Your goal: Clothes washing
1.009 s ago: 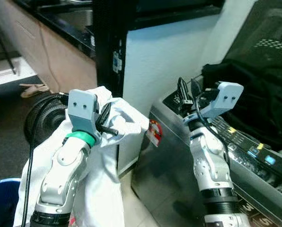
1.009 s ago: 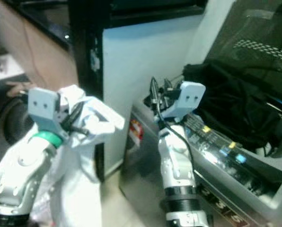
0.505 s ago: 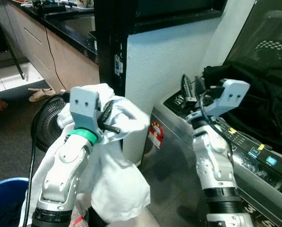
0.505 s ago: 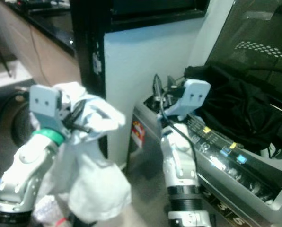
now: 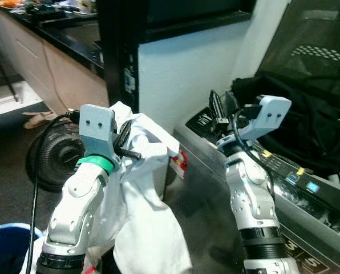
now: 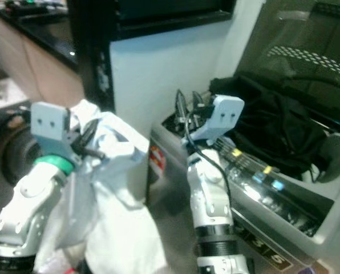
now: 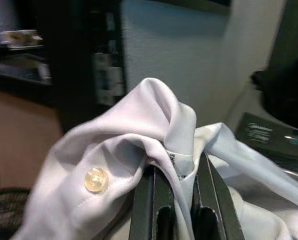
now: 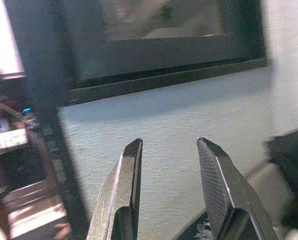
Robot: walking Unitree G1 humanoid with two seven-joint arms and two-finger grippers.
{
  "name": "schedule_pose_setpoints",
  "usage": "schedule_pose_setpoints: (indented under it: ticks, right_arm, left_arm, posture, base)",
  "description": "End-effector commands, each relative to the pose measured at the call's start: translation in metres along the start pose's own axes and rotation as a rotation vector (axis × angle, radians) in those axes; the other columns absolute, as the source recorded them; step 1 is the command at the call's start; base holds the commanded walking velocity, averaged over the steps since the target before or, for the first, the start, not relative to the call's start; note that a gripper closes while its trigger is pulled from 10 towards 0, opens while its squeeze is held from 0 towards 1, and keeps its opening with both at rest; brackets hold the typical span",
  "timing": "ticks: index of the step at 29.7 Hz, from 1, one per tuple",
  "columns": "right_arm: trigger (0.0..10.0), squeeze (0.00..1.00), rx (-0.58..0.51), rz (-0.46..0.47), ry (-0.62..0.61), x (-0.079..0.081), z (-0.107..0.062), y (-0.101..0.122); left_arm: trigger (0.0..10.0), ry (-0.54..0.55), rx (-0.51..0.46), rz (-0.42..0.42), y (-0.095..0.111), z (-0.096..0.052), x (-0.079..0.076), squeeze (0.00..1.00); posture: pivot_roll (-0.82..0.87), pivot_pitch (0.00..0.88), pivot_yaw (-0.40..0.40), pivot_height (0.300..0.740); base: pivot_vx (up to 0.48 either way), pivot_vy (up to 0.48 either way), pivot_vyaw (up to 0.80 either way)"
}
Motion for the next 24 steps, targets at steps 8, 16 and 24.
schedule_pose_setpoints:
  ticks: [8, 16, 24]
  right_arm:
    - [10.0, 0.00, -0.001, 0.019, -0.003, 0.0014, -0.0001, 0.0008]
    - [10.0, 0.00, -0.002, 0.016, -0.006, 0.0003, -0.0008, 0.0007]
    - [10.0, 0.00, -0.013, 0.016, -0.005, 0.0005, 0.0000, 0.0040]
  left_arm:
    - [10.0, -0.016, -0.027, 0.005, 0.0081, -0.0001, -0.0027, 0.00]
    - [10.0, -0.023, -0.025, 0.005, 0.0073, 0.0011, -0.0039, 0.00]
    - [10.0, -0.029, -0.022, 0.006, 0.0066, 0.0020, -0.0041, 0.00]
  posture:
    - [0.07, 0.000, 0.009, 0.740]
    - [0.07, 0.000, 0.013, 0.740]
    - [0.07, 0.000, 0.017, 0.740]
  base:
    - [0.000, 0.000, -0.80]
    - [0.000, 0.000, -0.80]
    - [0.000, 0.000, -0.80]
Point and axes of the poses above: a point about 5 cm out from each wrist's last joint towards the gripper, its own z axis pointing out of the wrist towards the gripper, its own y axis along the axis of the wrist's last joint, x = y × z, the point moved 4 cm from there along z, pointing out of the wrist towards the gripper, and after that the axes turned 9 degrees about -z, right-handed, at the moved point
